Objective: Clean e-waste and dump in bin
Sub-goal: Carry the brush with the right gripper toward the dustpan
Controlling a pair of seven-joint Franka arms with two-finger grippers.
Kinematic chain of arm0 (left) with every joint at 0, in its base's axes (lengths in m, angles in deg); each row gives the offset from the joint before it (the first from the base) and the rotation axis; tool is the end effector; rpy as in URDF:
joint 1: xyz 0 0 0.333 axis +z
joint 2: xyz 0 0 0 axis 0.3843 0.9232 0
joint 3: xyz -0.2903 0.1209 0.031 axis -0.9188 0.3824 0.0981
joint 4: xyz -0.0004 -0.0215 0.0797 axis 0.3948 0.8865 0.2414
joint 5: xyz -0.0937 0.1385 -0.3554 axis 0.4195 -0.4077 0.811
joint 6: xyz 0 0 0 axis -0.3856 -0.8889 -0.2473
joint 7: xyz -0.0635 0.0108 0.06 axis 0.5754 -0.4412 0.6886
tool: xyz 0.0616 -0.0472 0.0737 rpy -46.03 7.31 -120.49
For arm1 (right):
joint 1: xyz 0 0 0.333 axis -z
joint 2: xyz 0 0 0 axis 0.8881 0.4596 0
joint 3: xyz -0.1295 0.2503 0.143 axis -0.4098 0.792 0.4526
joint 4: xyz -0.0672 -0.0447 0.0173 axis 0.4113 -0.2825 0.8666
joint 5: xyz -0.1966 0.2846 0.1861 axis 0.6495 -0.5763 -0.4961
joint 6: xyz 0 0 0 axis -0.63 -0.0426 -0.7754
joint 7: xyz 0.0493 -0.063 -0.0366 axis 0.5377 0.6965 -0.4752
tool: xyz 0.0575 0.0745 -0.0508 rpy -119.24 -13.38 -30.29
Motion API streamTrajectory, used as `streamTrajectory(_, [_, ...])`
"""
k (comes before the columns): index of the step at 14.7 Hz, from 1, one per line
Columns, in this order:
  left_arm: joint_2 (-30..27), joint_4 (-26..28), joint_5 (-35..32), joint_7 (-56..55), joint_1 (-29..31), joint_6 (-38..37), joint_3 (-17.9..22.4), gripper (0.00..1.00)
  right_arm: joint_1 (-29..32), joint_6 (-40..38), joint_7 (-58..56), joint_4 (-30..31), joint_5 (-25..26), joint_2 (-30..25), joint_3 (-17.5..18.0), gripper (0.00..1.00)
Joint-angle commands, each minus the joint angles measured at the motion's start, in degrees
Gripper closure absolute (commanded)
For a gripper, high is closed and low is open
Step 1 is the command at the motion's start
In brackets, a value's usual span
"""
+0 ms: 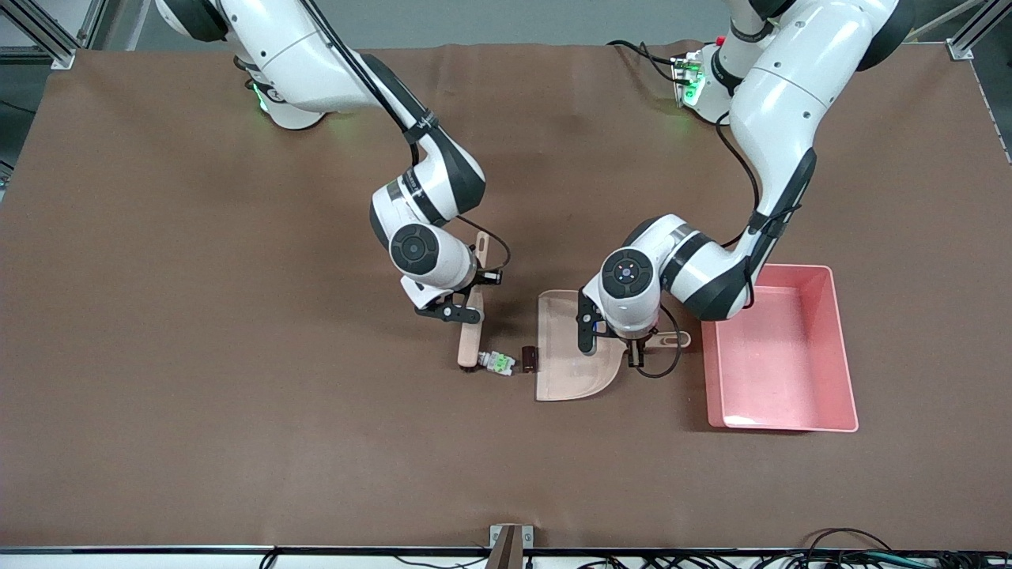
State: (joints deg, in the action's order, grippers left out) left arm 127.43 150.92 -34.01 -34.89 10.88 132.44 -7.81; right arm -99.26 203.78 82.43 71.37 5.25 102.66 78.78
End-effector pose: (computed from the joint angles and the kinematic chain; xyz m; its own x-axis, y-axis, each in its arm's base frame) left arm 0.6119 -0.3290 0.2220 -0.0520 -0.9705 -0.2355 -0.9969 0.0643 -0.0450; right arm 0.5328 0.4421 0.2299 0.9509 -0.1731 -0.2567 -0.2114 -0.9687 -0.1299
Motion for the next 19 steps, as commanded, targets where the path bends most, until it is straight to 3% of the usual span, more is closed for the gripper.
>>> streamTrajectory(1, [1.3, -1.9, 0.1, 0.0, -0.5, -0.6, 0.2, 0.78, -2.7, 0.4, 3.9, -4.6, -0.8, 3.1, -0.6, 1.00])
streamTrajectory(10, [1.2, -1.9, 0.1, -0.1, -0.5, -0.6, 0.2, 0.78, -8.1, 2.7, 12.3, -15.4, -0.9, 9.7, -0.5, 1.00])
streamTrajectory(17, [1.1, -1.9, -0.2, -0.1, -0.4, -0.6, 0.2, 0.78, -9.7, 2.1, 16.0, -20.1, -1.5, 10.5, -0.3, 1.00])
streamTrajectory(19, [1.1, -1.9, -0.2, -0.1, -0.4, -0.6, 0.2, 0.78, -8.9, 2.1, 17.2, -21.0, -1.5, 10.4, 1.5, 1.00])
